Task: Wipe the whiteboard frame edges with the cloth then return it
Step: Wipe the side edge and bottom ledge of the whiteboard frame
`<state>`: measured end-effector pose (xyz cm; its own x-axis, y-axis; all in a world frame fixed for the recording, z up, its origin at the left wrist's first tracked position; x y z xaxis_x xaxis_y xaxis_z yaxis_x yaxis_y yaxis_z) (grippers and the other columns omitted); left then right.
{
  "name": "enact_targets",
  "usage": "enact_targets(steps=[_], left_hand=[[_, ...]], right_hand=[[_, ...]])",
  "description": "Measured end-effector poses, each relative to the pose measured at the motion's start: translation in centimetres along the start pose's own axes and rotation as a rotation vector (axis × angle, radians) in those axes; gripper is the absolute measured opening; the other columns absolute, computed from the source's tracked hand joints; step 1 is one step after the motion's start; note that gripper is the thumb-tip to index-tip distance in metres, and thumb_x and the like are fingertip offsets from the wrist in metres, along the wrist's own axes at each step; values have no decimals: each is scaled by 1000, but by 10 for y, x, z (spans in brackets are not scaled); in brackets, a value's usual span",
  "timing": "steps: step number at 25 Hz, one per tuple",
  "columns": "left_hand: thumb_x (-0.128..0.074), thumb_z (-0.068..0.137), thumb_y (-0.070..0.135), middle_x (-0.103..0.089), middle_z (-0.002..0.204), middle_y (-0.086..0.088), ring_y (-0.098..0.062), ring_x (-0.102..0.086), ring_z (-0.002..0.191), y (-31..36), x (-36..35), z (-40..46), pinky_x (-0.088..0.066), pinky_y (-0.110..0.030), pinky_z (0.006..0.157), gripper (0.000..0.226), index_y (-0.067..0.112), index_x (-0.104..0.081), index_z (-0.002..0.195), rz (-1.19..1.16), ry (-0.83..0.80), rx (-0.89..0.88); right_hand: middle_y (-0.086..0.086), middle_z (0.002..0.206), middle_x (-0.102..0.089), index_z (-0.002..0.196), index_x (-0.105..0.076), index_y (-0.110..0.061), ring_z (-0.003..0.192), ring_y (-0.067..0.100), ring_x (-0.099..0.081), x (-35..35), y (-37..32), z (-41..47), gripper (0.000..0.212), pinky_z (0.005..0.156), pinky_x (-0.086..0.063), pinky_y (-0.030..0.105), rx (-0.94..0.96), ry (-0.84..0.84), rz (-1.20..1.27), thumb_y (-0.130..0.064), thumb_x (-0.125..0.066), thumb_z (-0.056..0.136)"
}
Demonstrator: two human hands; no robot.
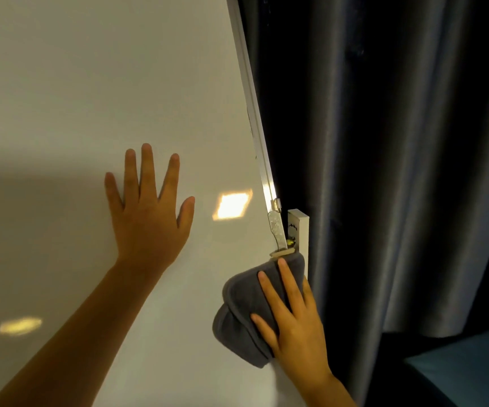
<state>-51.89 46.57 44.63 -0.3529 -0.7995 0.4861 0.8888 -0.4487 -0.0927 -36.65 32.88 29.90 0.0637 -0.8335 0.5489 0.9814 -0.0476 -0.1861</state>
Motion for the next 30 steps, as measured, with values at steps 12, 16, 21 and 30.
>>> enact_targets(steps=[12, 16, 21, 30], left_hand=[[-13, 88, 60, -11, 156, -17, -40, -5, 143, 22, -8, -50, -1, -58, 110, 68, 29, -13, 148, -25, -75, 31], [-13, 89, 60, -11, 157, -16, -39, -6, 143, 23, -7, -62, -5, -58, 111, 66, 29, -13, 148, -51, -96, 20], [-15, 90, 54, -14, 156, -17, -38, -9, 143, 31, -8, -87, -8, -57, 111, 64, 27, -14, 147, -61, -80, 55], [-16, 92, 54, -11, 157, -15, -36, -6, 143, 45, -17, -139, -5, -52, 112, 63, 26, -9, 148, -17, -104, 136]], right_hand=[[9, 147, -30, 137, -31, -23, 123, 43, -42, -6, -12, 15, 56, 93, -33, 37, -71, 105, 6, -55, -26, 92], [15, 142, -42, 135, -39, -20, 117, 45, -47, 1, -15, 39, 58, 79, -51, 42, -103, 133, -38, -55, -30, 89], [14, 143, -41, 136, -36, -22, 118, 45, -46, 2, -11, 32, 58, 74, -54, 42, -64, 141, -34, -56, -28, 90], [4, 149, -23, 138, -29, -27, 121, 40, -40, -19, 10, -52, 59, 67, -56, 39, -66, 63, 10, -60, -23, 90]])
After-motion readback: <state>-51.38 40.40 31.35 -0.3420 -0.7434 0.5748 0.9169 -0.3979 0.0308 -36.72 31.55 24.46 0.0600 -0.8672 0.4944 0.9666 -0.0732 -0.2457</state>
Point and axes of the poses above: each hand's wrist, its own z-axis towards the middle knuckle, its own x-axis out of the back of the hand, y = z × x, the point moved 5 cm from there along z, towards the middle knuckle
